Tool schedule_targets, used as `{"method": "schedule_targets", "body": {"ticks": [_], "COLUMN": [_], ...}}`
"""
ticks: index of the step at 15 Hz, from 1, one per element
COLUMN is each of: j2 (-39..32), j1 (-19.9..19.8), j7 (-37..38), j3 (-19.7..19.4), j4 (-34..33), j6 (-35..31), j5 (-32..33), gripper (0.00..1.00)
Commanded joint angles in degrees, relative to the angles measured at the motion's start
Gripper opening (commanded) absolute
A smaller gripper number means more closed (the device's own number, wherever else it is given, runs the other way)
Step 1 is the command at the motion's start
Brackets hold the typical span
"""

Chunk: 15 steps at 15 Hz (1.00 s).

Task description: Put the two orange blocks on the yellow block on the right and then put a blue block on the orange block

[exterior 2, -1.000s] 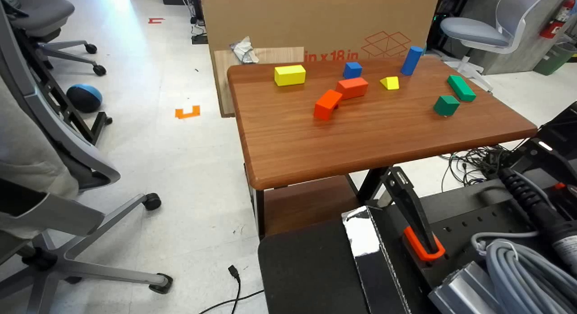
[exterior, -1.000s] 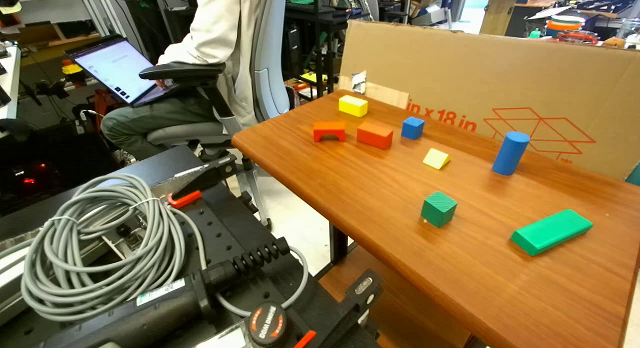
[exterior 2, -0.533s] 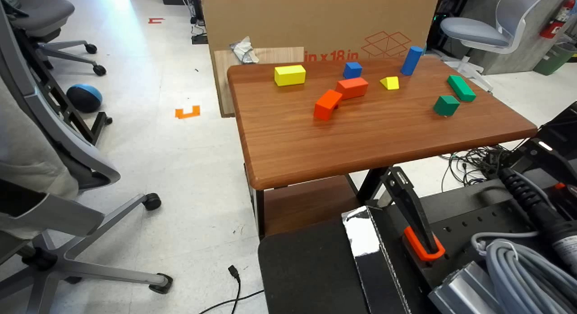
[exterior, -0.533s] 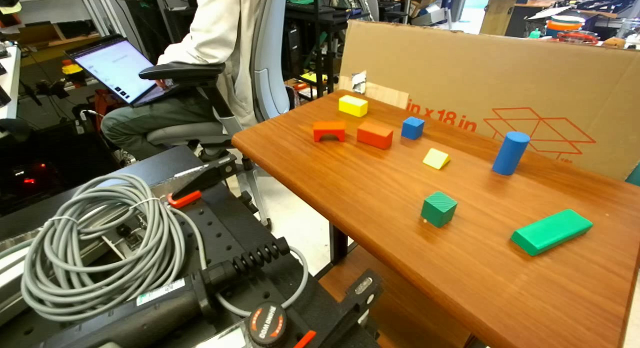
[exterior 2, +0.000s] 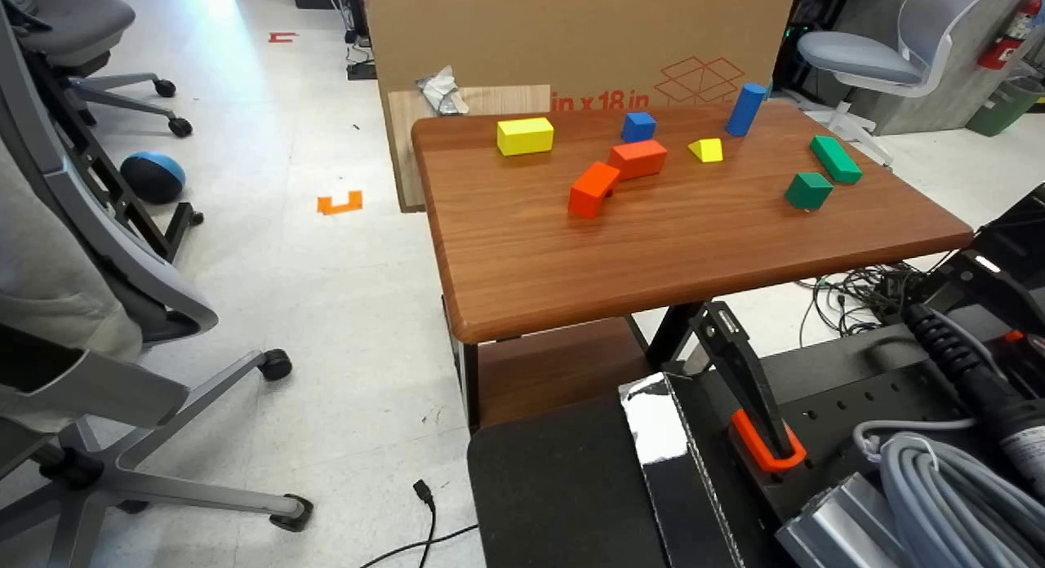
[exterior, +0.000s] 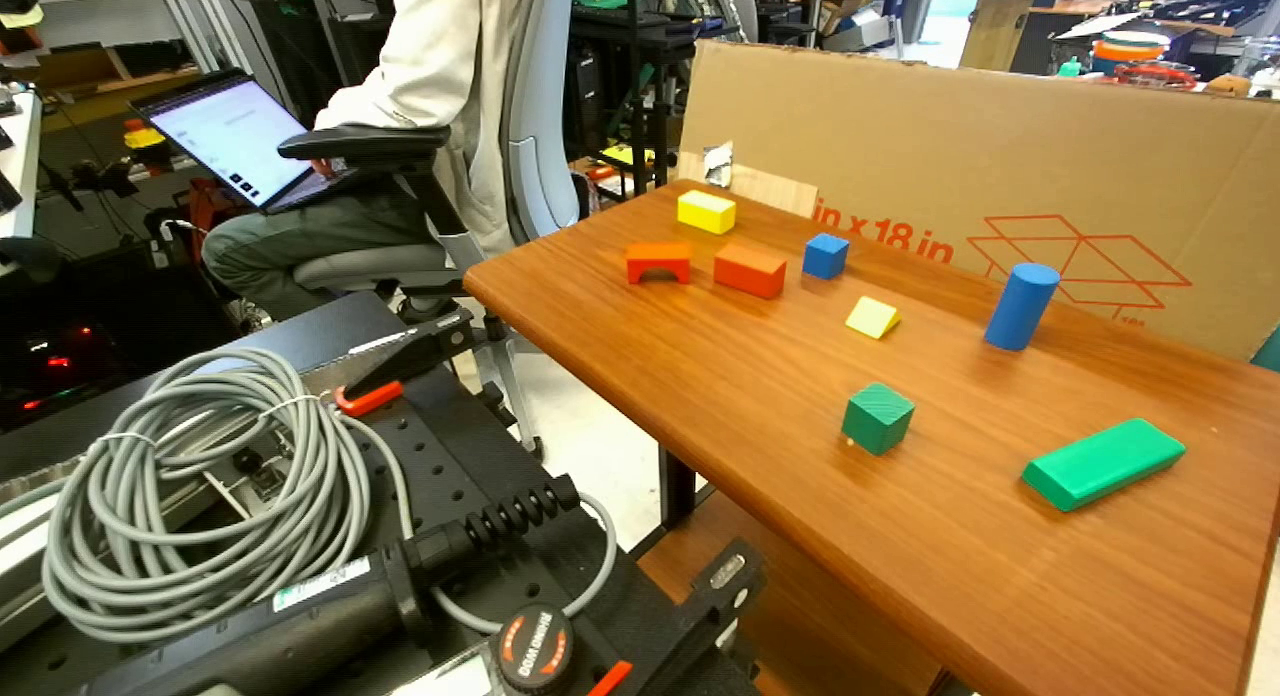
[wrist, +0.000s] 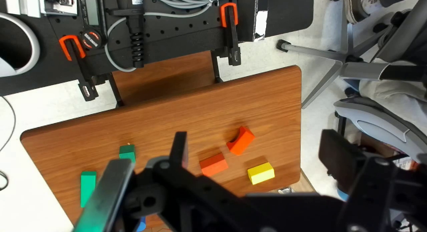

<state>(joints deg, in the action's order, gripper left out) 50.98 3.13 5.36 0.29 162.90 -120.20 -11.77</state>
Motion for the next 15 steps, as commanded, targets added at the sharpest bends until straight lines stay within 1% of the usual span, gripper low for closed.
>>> {"method": "schedule_targets", "body": {"ticks": [1,15], "j2": [0.00,-0.15], "j1": [-0.32,-0.09], "j7": [-0.21,-0.42], "j3": [0.26,0.01], "j4": [-0.15,-0.30], "j6": [0.24,-0.44], "j5": [-0.22,-0.69], "gripper": [1.00,1.00]}}
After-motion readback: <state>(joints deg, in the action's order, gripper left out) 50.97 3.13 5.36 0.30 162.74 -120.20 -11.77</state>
